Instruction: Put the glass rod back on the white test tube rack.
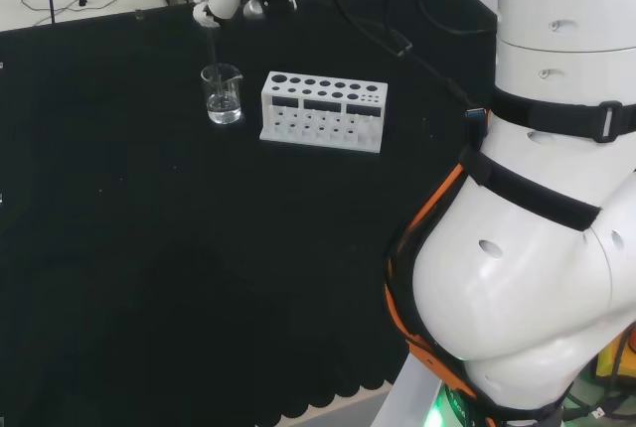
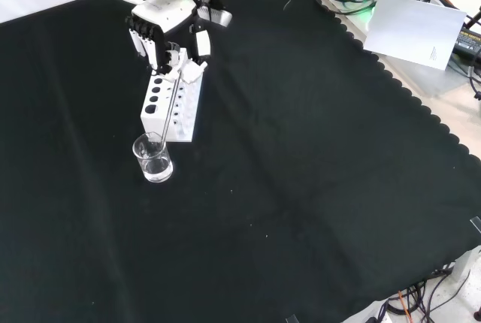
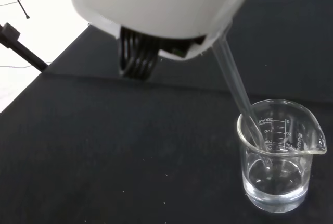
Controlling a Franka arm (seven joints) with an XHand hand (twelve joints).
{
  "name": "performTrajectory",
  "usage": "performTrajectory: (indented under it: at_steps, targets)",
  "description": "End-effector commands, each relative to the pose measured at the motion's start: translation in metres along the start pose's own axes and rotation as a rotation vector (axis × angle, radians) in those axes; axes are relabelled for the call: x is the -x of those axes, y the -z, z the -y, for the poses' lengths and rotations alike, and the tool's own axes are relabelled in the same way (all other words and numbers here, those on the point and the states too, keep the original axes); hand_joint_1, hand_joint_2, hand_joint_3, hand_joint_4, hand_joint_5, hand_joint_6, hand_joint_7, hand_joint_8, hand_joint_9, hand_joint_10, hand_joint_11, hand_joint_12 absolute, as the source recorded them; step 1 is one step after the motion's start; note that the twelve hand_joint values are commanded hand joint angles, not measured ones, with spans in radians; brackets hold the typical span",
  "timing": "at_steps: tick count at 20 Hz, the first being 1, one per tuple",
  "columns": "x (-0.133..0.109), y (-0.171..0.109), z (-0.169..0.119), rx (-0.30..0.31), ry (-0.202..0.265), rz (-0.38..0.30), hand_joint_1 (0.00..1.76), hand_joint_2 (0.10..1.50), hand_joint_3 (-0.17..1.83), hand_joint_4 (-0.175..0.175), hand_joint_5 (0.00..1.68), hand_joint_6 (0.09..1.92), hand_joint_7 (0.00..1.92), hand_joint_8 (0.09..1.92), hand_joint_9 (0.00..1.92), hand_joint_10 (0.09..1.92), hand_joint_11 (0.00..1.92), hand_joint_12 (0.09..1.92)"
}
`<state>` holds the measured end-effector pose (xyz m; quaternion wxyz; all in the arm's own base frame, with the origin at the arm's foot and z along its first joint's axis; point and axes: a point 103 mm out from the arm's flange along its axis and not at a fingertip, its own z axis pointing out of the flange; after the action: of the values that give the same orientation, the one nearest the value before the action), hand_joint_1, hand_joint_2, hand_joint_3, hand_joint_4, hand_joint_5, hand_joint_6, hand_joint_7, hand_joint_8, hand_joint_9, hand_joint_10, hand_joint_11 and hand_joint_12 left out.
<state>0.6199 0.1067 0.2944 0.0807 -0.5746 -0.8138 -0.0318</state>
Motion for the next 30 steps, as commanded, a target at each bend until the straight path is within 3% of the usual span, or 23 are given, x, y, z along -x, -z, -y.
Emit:
performTrajectory:
  at_steps: [1,8,17,23,30]
  targets:
    - [0.0,0.002,0.0,0.001,0.002,0.01,1.22,0.42,1.03,-0.175,1.38,0.67,1.64,0.97,1.92,0.65,1.54,1.06]
    - [-0.001,0.016,0.005,0.029,-0.015,0.014,1.22,0.42,1.03,-0.175,1.38,0.67,1.64,0.97,1.92,0.65,1.54,1.06]
    - [0.002,0.065,0.024,0.119,-0.044,0.013,1.22,0.42,1.03,-0.175,1.38,0.67,1.64,0.97,1.91,0.65,1.54,1.06]
    - [0.022,0.081,0.038,0.148,-0.09,0.011,1.22,0.42,1.03,-0.175,1.38,0.67,1.64,0.97,1.91,0.65,1.54,1.06]
    - [0.068,0.096,0.069,0.166,-0.183,0.029,1.22,0.42,1.03,-0.175,1.38,0.67,1.64,0.97,1.91,0.65,1.54,1.06]
